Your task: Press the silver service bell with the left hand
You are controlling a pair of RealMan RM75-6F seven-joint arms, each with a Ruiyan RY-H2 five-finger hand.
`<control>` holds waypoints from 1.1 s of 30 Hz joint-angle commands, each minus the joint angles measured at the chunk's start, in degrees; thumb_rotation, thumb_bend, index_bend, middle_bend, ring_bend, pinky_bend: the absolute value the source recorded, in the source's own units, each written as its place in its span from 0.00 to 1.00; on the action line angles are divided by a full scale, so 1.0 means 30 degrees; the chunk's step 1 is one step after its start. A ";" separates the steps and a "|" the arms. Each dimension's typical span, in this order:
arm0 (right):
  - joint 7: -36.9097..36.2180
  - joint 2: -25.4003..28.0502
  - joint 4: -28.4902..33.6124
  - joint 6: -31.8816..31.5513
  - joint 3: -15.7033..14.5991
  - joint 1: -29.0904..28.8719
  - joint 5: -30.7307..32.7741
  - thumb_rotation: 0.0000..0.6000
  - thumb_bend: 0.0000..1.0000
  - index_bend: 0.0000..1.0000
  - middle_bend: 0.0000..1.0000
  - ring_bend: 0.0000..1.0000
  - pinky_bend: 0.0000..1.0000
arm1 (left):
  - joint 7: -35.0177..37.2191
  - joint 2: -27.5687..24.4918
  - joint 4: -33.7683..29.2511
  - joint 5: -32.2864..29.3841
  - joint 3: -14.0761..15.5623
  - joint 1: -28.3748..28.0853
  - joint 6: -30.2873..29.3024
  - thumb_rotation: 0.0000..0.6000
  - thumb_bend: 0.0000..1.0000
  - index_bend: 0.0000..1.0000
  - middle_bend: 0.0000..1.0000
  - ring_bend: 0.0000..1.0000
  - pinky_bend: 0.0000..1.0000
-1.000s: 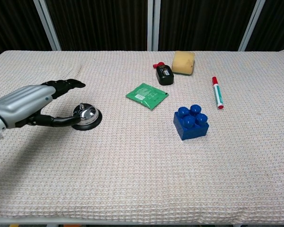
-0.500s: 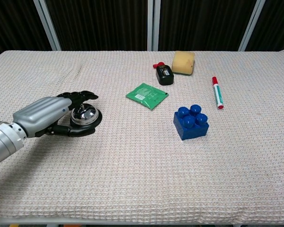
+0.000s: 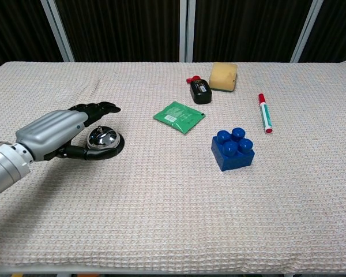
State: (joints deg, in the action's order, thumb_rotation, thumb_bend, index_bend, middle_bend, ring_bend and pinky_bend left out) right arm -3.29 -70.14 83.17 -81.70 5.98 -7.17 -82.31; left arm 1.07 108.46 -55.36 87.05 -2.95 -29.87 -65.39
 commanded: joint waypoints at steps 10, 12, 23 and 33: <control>-0.0055 0.0000 -0.0038 -0.0008 0.0037 0.0001 0.0047 1.00 0.29 0.00 0.00 0.00 0.00 | -0.0199 0.0057 0.0252 -0.0422 0.0196 -0.0031 0.0715 0.12 0.00 0.00 0.00 0.00 0.00; -0.0050 -0.0001 -0.0012 -0.0049 0.0022 0.0011 0.0001 1.00 0.29 0.00 0.00 0.00 0.00 | -0.0264 -0.0127 -0.0095 -0.0367 0.0038 -0.0118 0.0471 0.12 0.00 0.00 0.00 0.00 0.00; -0.0013 -0.0003 0.0006 -0.0027 0.0022 0.0008 0.0029 1.00 0.29 0.00 0.00 0.00 0.00 | -0.0640 -0.0130 0.0048 -0.0825 0.0436 0.0100 0.1229 0.12 0.00 0.00 0.00 0.00 0.00; -0.0272 0.0086 0.0034 -0.0233 0.0056 0.0065 -0.0087 1.00 0.29 0.00 0.00 0.00 0.00 | -0.2639 -0.3689 -0.4088 -0.0801 -0.1103 0.0978 -0.2608 0.12 0.00 0.00 0.00 0.00 0.00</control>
State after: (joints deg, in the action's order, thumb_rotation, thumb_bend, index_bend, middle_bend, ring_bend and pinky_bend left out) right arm -4.10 -69.89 83.26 -82.38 6.15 -6.98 -82.57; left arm -4.19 101.53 -63.43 84.94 -5.07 -28.83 -69.62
